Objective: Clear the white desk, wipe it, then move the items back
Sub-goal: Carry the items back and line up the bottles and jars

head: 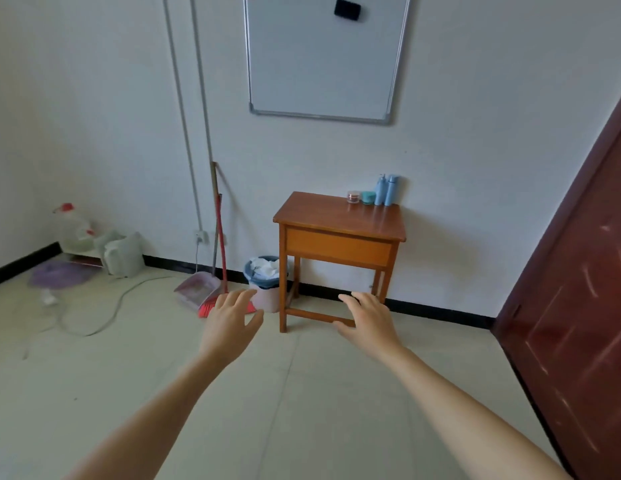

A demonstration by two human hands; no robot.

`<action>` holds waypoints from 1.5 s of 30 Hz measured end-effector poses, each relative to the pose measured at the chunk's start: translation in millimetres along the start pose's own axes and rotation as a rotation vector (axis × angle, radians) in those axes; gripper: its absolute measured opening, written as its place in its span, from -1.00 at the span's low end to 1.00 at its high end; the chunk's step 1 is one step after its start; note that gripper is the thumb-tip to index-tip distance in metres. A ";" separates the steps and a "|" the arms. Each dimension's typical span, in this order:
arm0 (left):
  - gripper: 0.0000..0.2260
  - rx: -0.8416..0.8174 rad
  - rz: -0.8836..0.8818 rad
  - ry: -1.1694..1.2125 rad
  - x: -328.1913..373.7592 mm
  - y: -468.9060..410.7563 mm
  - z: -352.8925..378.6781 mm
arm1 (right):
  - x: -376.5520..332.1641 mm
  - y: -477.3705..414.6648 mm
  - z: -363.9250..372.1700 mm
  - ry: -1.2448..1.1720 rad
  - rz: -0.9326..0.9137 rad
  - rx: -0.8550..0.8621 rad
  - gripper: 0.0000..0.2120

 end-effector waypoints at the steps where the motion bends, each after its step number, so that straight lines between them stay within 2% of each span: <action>1: -0.62 0.014 0.001 -0.012 -1.2 -6.9 -4.7 | -1.7 -8.7 0.5 -0.003 -0.004 0.001 -0.47; 9: -0.60 0.102 0.039 -0.036 20.3 -88.5 -3.4 | 15.0 -87.7 -9.8 0.004 -0.069 0.048 -0.50; 15: -0.60 0.070 0.073 0.070 76.2 -159.5 60.7 | 62.5 -152.4 -30.8 -0.030 -0.093 0.146 -0.51; 18: -0.59 0.051 0.069 0.097 92.0 -182.4 97.3 | 81.6 -175.7 -22.9 -0.044 -0.106 0.110 -0.52; 29: -0.62 -0.018 -0.077 -0.009 44.9 -236.4 190.7 | 156.5 -243.2 54.9 -0.089 -0.064 -0.051 -0.54; 40: -0.60 -0.046 -0.080 0.057 23.9 -383.3 290.4 | 238.3 -384.9 105.0 0.008 -0.006 -0.069 -0.54; 45: -0.61 -0.107 -0.040 0.090 39.2 -445.2 357.6 | 297.0 -427.1 119.3 0.002 0.110 -0.071 -0.55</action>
Point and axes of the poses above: each hand's wrist, its own y-axis away from the middle knuckle, its own z-axis out of the palm, x = y × z, the point moved 7 cm from there along -y, towards the middle knuckle, and after that the axes turned 9 degrees about x, right-handed, at the moved point
